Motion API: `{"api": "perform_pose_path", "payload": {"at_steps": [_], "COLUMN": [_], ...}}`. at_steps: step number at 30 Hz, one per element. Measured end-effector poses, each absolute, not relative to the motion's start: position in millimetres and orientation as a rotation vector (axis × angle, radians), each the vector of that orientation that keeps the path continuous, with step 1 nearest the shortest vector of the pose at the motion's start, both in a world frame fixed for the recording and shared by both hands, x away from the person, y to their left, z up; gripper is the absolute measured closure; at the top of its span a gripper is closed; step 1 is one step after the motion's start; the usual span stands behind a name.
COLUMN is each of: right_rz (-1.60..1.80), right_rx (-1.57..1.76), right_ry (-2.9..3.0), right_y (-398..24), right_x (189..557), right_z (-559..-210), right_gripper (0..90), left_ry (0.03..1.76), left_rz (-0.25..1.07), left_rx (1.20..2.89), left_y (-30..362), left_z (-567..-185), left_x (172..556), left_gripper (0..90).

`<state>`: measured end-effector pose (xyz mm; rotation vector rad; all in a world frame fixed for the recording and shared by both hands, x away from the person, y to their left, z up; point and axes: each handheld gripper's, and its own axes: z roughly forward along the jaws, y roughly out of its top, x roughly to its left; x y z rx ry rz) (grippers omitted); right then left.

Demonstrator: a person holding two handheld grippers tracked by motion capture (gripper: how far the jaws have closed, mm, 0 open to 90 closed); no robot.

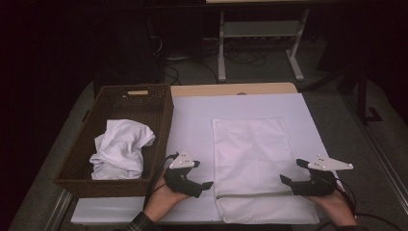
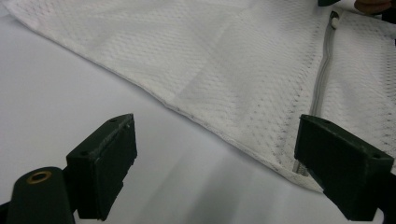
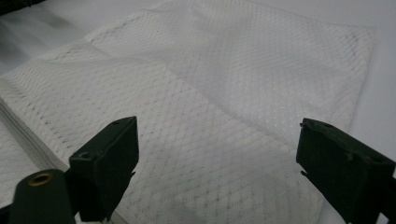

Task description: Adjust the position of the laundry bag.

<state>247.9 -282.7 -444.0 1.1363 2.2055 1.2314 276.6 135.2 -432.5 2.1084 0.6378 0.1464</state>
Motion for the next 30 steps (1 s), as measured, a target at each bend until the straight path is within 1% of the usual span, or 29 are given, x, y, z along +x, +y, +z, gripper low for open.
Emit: {"api": "perform_pose_path", "payload": {"at_steps": [5,17,23,30], "right_rz": [1.235,1.25,1.243,1.244], "right_rx": [1.138,1.132,1.139,1.142], "right_ry": [2.203,2.178,2.172,2.15], "right_y": [-284,-287,-286,-287], "right_x": [248,250,246,244], "right_z": [-445,-444,-444,-442], "right_gripper": [12.6,12.6,12.6,12.6], "left_ry": [0.642,0.668,0.676,0.657], "left_rz": [0.153,0.142,0.155,0.173], "left_rx": [2.136,2.13,2.101,2.115], "left_y": [133,131,128,123], "left_z": [-435,-436,-431,-428], "left_x": [278,284,287,290], "left_gripper": [12.4,12.9,13.2,13.2]}}
